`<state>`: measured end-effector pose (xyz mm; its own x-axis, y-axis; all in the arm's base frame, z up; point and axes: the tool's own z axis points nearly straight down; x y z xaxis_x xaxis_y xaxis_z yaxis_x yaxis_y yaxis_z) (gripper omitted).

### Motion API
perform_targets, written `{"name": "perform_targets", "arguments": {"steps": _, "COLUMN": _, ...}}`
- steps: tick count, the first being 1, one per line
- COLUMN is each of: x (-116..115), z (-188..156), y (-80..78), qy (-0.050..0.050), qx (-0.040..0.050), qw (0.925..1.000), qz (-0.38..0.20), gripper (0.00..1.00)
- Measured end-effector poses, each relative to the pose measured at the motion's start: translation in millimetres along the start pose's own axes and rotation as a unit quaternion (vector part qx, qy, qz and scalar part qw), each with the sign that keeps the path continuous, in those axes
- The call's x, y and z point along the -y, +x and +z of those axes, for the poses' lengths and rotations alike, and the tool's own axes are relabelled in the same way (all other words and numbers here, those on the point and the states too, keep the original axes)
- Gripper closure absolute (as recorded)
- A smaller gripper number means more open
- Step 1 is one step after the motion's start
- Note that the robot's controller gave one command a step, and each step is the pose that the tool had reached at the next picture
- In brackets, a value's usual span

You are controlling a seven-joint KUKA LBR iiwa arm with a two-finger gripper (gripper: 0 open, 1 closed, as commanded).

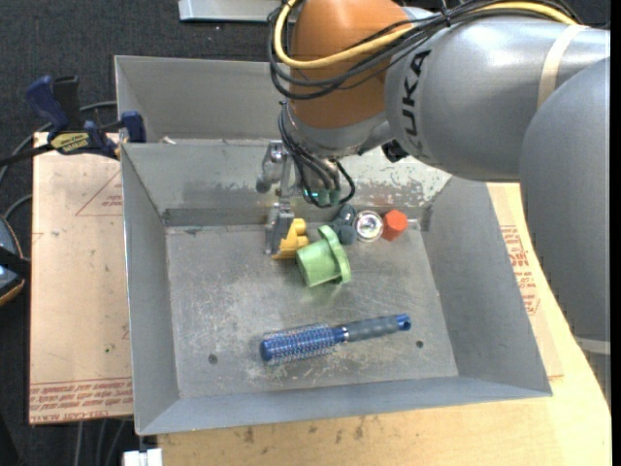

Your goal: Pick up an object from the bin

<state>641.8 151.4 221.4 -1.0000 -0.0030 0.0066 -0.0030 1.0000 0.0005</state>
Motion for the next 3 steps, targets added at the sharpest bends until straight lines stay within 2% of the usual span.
{"name": "perform_targets", "arguments": {"steps": 1, "x": 94, "z": 86, "y": 36.8, "qy": 0.002, "qx": -0.0010, "qw": 0.9999, "qz": 0.017, "gripper": 0.00}}
{"name": "perform_targets", "arguments": {"steps": 2, "x": 124, "z": 146, "y": 5.9, "qy": -0.002, "qx": 0.0062, "qw": 0.9946, "qz": -0.104, "gripper": 0.00}}
{"name": "perform_targets", "arguments": {"steps": 3, "x": 124, "z": 144, "y": 4.5, "qy": -0.001, "qx": 0.0084, "qw": 0.9945, "qz": -0.104, "gripper": 1.00}}
